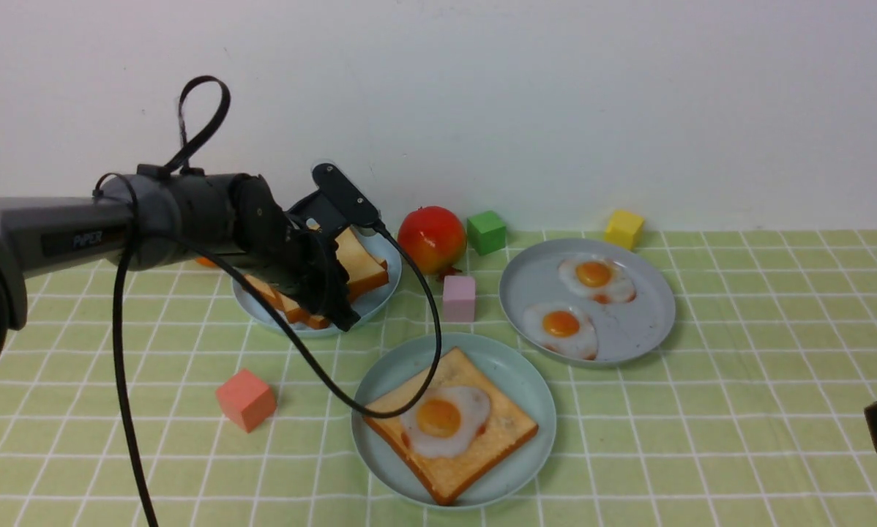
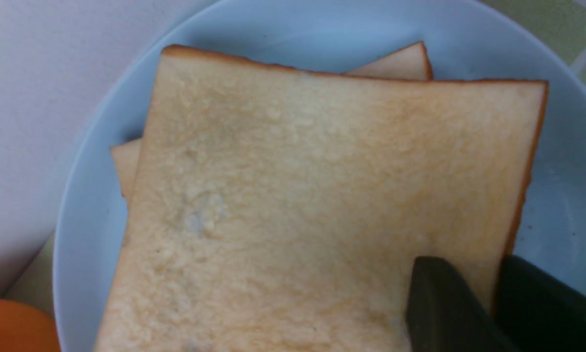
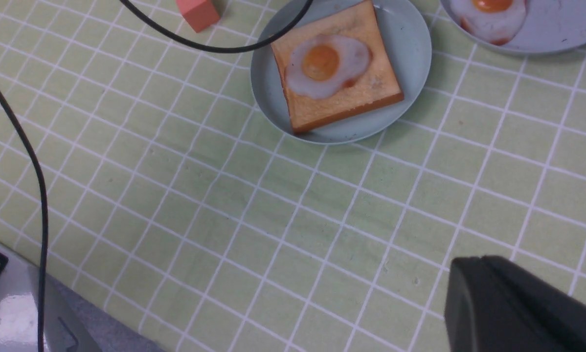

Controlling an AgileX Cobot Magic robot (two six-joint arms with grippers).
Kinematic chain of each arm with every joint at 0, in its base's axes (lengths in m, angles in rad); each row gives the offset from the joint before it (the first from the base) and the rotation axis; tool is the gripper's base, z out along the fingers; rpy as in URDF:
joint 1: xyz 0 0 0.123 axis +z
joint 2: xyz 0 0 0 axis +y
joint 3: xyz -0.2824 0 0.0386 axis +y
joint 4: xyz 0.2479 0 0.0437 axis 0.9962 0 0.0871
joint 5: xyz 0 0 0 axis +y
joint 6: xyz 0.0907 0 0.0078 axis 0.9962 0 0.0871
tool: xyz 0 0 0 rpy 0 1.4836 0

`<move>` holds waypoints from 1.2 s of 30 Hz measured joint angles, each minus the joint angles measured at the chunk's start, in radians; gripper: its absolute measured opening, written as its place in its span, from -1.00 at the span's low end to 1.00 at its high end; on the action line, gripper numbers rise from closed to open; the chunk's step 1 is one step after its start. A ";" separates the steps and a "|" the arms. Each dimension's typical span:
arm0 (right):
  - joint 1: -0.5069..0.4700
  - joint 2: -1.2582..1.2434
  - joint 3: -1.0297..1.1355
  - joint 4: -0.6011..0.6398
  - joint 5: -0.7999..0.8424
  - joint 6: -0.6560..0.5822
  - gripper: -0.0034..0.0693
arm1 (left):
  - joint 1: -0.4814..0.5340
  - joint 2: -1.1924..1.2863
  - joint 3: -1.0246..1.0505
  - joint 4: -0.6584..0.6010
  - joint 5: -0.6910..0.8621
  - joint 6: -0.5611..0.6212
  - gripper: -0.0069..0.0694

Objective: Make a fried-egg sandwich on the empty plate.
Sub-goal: Use the left arm to grab a slice of bread, then use the left arm to place a slice of bread on the fried egg in the middle

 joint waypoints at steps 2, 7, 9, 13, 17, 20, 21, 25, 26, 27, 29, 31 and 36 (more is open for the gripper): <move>0.000 0.000 0.000 0.000 0.000 0.000 -0.85 | -0.001 0.000 0.000 0.000 -0.001 0.003 -0.72; 0.000 0.000 0.000 0.005 -0.001 0.000 -0.85 | -0.001 -0.014 0.000 0.000 0.002 0.004 -0.72; 0.000 0.000 0.000 0.005 -0.001 0.000 -0.85 | -0.001 -0.020 0.000 -0.001 0.005 0.004 -0.72; 0.000 0.000 0.000 0.005 -0.002 0.000 -0.85 | -0.001 -0.079 0.001 -0.002 0.044 0.004 -0.72; 0.000 0.000 0.000 0.005 -0.003 0.000 -0.84 | -0.001 -0.148 0.001 -0.007 0.086 0.003 -0.72; 0.000 0.000 0.000 0.000 -0.003 0.000 -0.83 | -0.001 -0.191 0.001 -0.029 0.144 -0.006 -0.72; 0.000 0.000 0.000 -0.007 0.002 0.000 -0.83 | -0.006 -0.221 0.001 -0.053 0.192 -0.036 -0.72; 0.000 -0.008 0.000 -0.044 0.017 0.000 -0.82 | -0.048 -0.288 0.021 -0.063 0.277 -0.122 -0.72; 0.000 -0.029 0.000 -0.073 0.028 0.000 -0.82 | -0.092 -0.318 0.037 -0.051 0.308 -0.186 -0.72; 0.000 -0.042 0.000 -0.088 0.035 0.000 -0.82 | -0.126 -0.334 0.054 -0.035 0.323 -0.235 -0.72; 0.000 -0.064 0.001 -0.106 0.043 0.000 -0.82 | -0.172 -0.349 0.070 -0.008 0.332 -0.301 -0.72; 0.000 -0.119 0.001 -0.133 0.058 0.000 -0.82 | -0.275 -0.357 0.090 0.077 0.355 -0.465 -0.72; 0.000 -0.218 0.001 -0.151 0.071 0.000 -0.81 | -0.425 -0.323 0.099 0.292 0.359 -0.694 -0.72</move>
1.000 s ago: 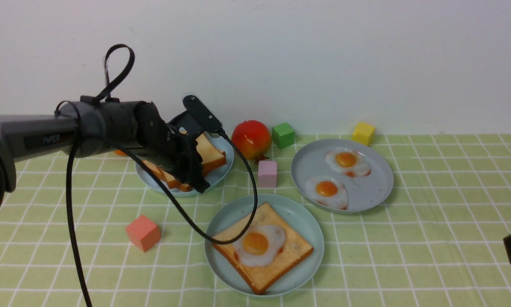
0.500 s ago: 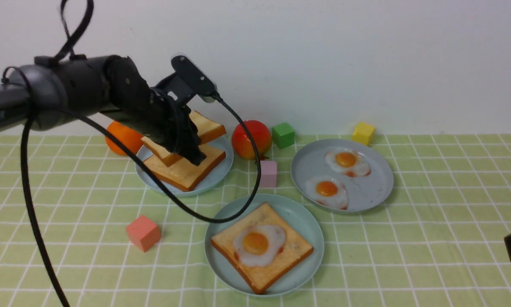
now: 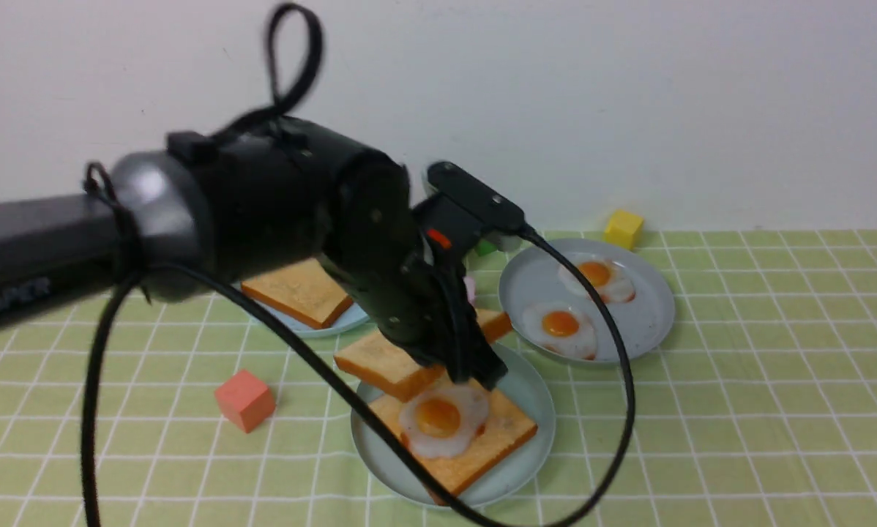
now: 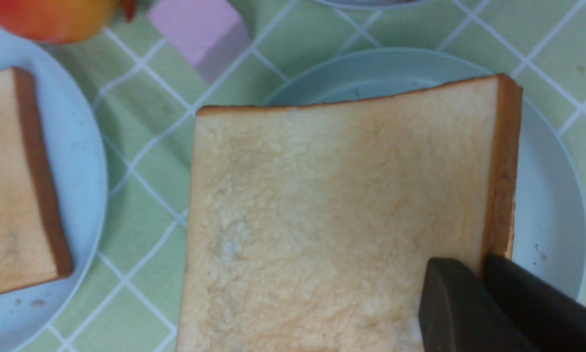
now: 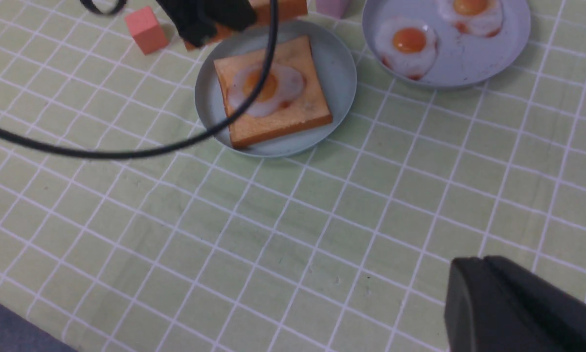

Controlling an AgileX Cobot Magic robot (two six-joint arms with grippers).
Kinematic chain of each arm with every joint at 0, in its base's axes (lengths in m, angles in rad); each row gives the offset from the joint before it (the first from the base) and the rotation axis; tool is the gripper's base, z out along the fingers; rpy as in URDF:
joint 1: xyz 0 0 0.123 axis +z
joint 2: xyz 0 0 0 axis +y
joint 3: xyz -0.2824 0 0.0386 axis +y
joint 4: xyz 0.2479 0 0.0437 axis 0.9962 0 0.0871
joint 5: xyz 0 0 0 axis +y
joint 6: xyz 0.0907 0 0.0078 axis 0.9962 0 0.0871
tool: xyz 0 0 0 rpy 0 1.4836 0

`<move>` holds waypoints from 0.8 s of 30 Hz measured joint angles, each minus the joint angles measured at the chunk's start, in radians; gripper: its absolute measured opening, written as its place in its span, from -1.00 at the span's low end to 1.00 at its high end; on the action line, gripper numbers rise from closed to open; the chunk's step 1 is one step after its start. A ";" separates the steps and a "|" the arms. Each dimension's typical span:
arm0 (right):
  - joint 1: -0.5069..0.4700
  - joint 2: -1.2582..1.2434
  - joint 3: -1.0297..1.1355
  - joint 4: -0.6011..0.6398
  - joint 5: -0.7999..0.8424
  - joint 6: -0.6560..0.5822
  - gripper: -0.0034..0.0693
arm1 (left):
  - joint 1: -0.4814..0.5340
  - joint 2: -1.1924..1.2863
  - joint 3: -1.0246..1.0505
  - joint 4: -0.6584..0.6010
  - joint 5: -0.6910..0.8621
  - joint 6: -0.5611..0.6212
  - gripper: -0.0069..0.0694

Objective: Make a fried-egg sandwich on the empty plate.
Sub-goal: Use the left arm to place a slice of bread on the fried egg in the middle

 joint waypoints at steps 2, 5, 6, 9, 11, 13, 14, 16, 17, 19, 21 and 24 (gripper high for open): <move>0.000 -0.029 0.000 0.000 0.002 0.000 -0.81 | -0.041 0.021 0.000 0.083 -0.003 -0.052 -0.72; 0.000 -0.063 0.000 0.000 0.009 0.000 -0.81 | -0.075 0.051 0.000 0.146 -0.006 -0.101 -0.72; 0.000 -0.069 -0.001 0.000 0.013 0.000 -0.81 | -0.081 0.060 0.000 0.154 -0.006 -0.108 -0.72; 0.000 -0.074 -0.001 0.000 0.017 0.000 -0.81 | -0.087 0.077 0.001 0.158 -0.007 -0.108 -0.72; 0.000 -0.074 -0.001 0.000 0.017 0.000 -0.81 | -0.087 0.085 0.001 0.157 -0.006 -0.108 -0.72; 0.000 -0.074 -0.001 0.000 0.017 0.000 -0.81 | -0.087 0.087 0.001 0.151 -0.001 -0.108 -0.72; 0.000 -0.074 -0.001 0.000 0.017 0.000 -0.81 | -0.087 0.087 0.001 0.145 0.003 -0.108 -0.72; 0.000 -0.074 -0.001 0.000 0.017 0.000 -0.81 | -0.087 0.087 0.001 0.124 0.003 -0.108 -0.72; 0.000 -0.074 -0.001 0.000 0.017 0.000 -0.81 | -0.087 0.087 0.001 0.120 0.003 -0.108 -0.72; 0.000 -0.074 -0.001 0.000 0.017 0.000 -0.81 | -0.087 0.087 0.001 0.098 0.003 -0.108 -0.72; 0.000 -0.074 -0.001 0.000 0.017 0.000 -0.81 | -0.087 0.087 0.001 0.081 0.003 -0.108 -0.72; 0.000 -0.074 -0.001 0.000 0.017 0.000 -0.81 | -0.087 0.087 0.001 0.076 0.003 -0.108 -0.72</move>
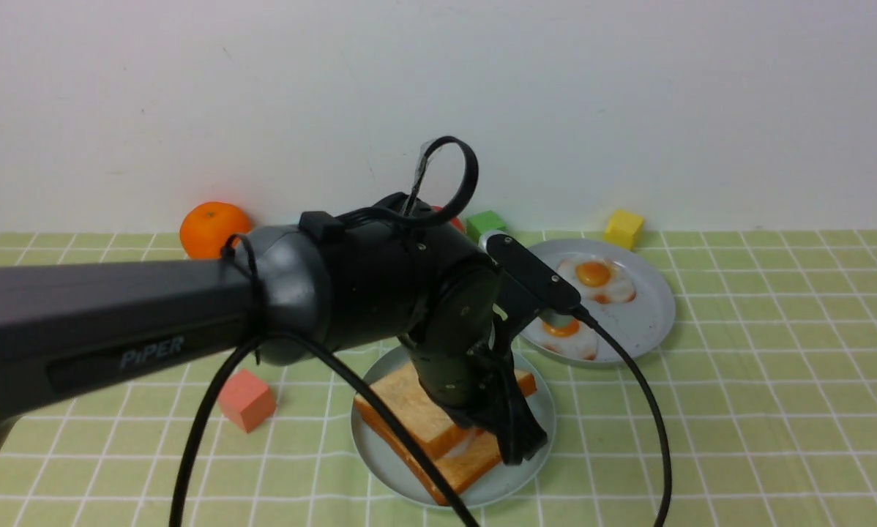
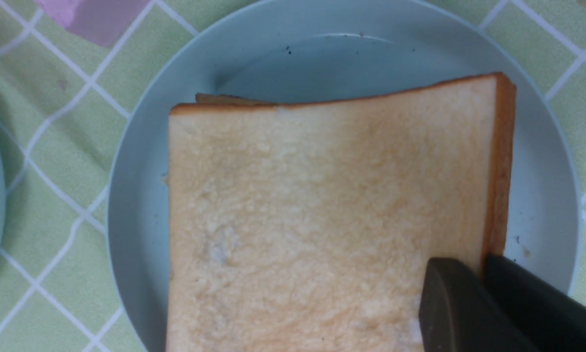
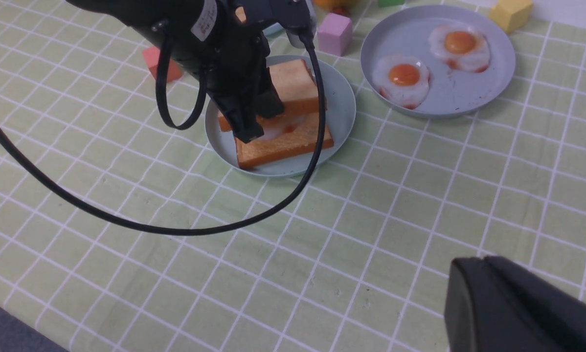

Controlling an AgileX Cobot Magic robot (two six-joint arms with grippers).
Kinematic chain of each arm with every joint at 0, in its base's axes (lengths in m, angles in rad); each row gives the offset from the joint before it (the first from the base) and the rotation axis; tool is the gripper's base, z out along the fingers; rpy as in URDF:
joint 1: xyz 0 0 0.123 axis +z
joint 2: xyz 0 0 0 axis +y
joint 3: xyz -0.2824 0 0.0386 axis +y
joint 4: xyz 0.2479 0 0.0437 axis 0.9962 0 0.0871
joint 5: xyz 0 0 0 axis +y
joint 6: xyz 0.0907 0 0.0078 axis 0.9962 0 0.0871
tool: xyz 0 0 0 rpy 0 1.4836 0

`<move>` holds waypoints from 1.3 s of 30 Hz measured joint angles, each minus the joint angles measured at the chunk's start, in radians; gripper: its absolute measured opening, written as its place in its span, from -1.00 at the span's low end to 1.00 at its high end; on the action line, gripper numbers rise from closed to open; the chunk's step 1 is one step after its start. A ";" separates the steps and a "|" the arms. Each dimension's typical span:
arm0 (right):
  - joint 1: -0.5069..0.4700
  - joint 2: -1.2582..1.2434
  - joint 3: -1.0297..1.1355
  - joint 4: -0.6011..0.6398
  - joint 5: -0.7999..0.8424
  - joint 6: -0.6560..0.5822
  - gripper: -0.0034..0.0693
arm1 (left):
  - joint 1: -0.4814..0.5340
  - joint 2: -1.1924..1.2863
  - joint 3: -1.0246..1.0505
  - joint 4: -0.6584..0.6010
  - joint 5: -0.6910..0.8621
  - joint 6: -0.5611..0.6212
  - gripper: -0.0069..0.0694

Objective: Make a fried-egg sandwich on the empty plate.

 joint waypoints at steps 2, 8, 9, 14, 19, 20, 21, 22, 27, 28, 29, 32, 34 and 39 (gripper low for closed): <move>0.000 0.000 0.000 0.000 0.000 0.000 -0.81 | 0.000 0.000 0.000 -0.002 0.000 0.000 -0.72; 0.000 0.000 0.000 0.000 -0.001 0.000 -0.80 | 0.000 0.000 0.000 -0.017 -0.002 0.000 -0.70; 0.000 0.000 0.000 0.000 -0.001 0.000 -0.80 | 0.000 0.000 0.000 -0.020 -0.002 0.000 -0.64; 0.000 0.000 0.000 0.000 -0.001 0.000 -0.78 | 0.000 0.000 0.000 -0.027 -0.002 0.000 -0.38; 0.000 0.000 0.000 0.000 -0.001 0.013 -0.77 | 0.000 0.000 0.000 -0.032 -0.002 0.000 -0.07; 0.000 0.000 0.000 0.000 -0.001 0.016 -0.77 | 0.000 0.000 0.000 -0.033 -0.003 0.000 -0.04; 0.000 0.000 0.000 0.000 -0.001 0.018 -0.77 | 0.000 0.000 0.000 -0.034 -0.003 0.000 0.00; 0.000 0.000 0.000 0.000 -0.001 0.019 -0.77 | 0.000 0.000 0.000 -0.037 -0.004 0.000 0.02; 0.000 0.000 0.000 0.000 -0.001 0.028 -0.77 | 0.000 -0.037 0.000 -0.048 0.002 0.000 0.03; 0.000 0.000 0.000 -0.001 -0.001 0.028 -0.77 | -0.001 -0.063 0.000 -0.049 0.004 0.000 0.00; 0.000 0.000 0.000 -0.004 -0.001 0.028 -0.77 | -0.001 -0.107 0.000 -0.049 0.008 0.000 -0.05; 0.000 0.000 0.000 -0.017 -0.001 0.028 -0.77 | -0.005 -0.246 0.000 -0.063 0.018 -0.007 -0.35; 0.000 0.000 0.000 -0.032 -0.001 0.028 -0.77 | -0.007 -0.376 0.000 -0.081 0.025 -0.007 -0.61; 0.000 -0.004 0.000 -0.045 -0.001 0.028 -0.76 | -0.008 -0.702 0.061 -0.092 0.004 -0.023 -0.85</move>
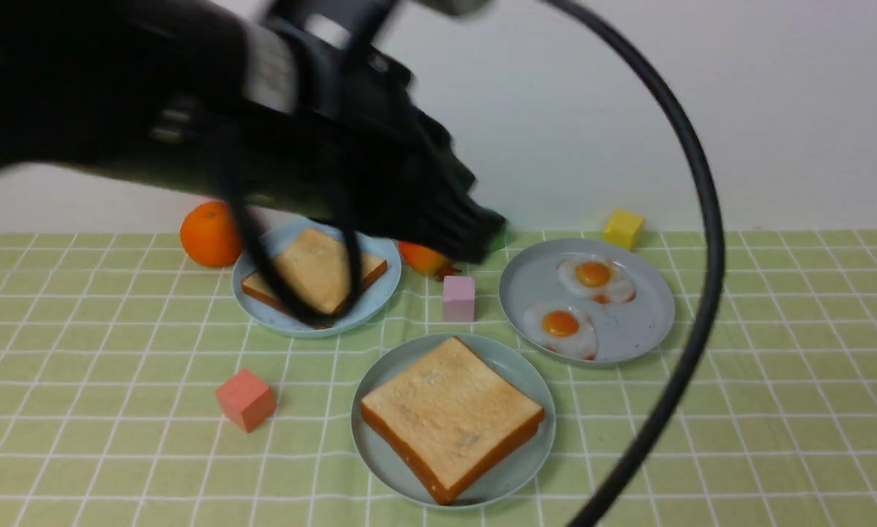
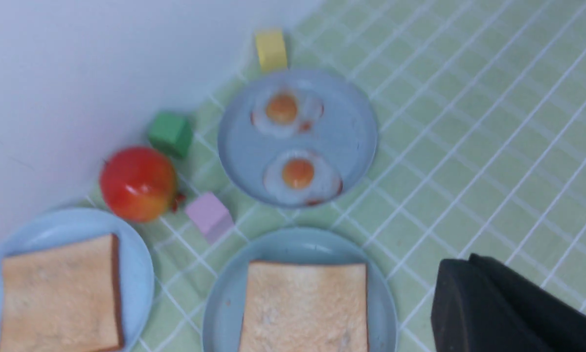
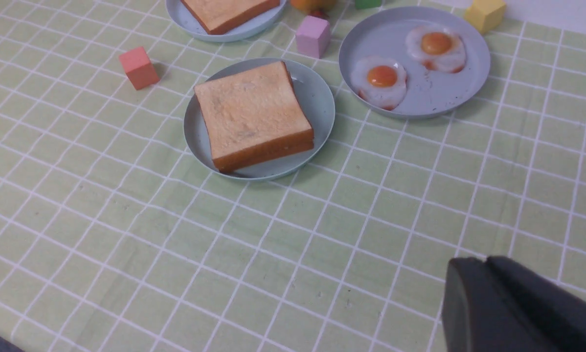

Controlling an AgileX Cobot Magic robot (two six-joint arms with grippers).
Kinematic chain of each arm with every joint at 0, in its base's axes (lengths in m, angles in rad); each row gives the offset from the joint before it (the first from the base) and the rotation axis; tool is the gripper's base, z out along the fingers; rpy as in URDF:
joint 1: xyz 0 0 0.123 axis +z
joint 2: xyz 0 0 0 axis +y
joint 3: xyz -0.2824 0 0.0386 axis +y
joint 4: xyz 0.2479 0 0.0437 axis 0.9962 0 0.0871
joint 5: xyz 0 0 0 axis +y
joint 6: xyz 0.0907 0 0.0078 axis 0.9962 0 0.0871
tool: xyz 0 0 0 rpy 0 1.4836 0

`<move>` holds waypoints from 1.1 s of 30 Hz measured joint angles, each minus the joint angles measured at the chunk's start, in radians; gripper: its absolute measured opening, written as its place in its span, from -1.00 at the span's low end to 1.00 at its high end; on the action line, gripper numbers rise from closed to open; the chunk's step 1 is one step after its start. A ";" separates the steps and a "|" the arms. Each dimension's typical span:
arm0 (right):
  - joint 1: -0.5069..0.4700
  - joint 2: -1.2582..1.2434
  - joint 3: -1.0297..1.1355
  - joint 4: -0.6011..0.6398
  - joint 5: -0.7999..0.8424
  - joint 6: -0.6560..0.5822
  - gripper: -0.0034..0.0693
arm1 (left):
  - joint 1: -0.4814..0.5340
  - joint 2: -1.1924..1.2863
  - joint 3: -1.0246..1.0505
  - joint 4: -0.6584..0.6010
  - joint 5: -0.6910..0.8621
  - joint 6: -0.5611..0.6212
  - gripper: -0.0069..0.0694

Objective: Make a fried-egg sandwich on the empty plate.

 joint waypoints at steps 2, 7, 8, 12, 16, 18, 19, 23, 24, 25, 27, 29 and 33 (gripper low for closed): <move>0.000 -0.002 0.000 -0.006 0.000 0.000 -0.76 | 0.000 -0.141 0.093 0.000 -0.047 -0.006 -0.85; 0.000 -0.002 0.000 -0.021 0.000 0.035 -0.76 | 0.000 -0.439 0.396 0.000 -0.208 -0.040 -0.85; 0.000 -0.002 0.000 -0.029 0.000 0.048 -0.76 | 0.000 -0.531 0.513 -0.001 -0.278 -0.072 -0.85; 0.000 -0.003 0.000 -0.046 -0.001 0.067 -0.81 | 0.000 -0.741 0.836 -0.001 -0.501 -0.139 -0.85; 0.000 -0.003 0.000 -0.044 -0.003 0.078 -0.92 | 0.000 -0.880 1.038 -0.001 -0.658 -0.162 -0.85; 0.000 -0.003 0.000 -0.040 0.001 0.100 -0.92 | 0.000 -0.931 1.102 -0.001 -0.701 -0.163 -0.85; 0.000 -0.003 0.000 -0.040 0.002 0.107 -0.92 | 0.000 -0.944 1.120 -0.001 -0.708 -0.163 -0.85; 0.000 -0.003 0.000 -0.040 0.000 0.130 -0.91 | 0.000 -0.965 1.164 -0.001 -0.716 -0.163 -0.85; 0.000 -0.003 0.000 -0.040 0.000 0.130 -0.91 | 0.000 -0.965 1.164 -0.001 -0.715 -0.163 -0.85; 0.000 -0.003 0.003 -0.047 -0.033 0.131 -0.91 | 0.000 -0.965 1.166 -0.001 -0.700 -0.163 -0.85; 0.000 -0.003 0.011 -0.054 -0.066 0.132 -0.91 | 0.000 -0.965 1.166 -0.001 -0.692 -0.163 -0.85; 0.000 -0.003 0.043 -0.063 -0.173 0.149 -0.91 | 0.000 -0.965 1.166 -0.001 -0.676 -0.163 -0.85; 0.000 -0.003 0.122 -0.061 -0.282 0.167 -0.91 | 0.000 -0.965 1.166 -0.001 -0.640 -0.163 -0.85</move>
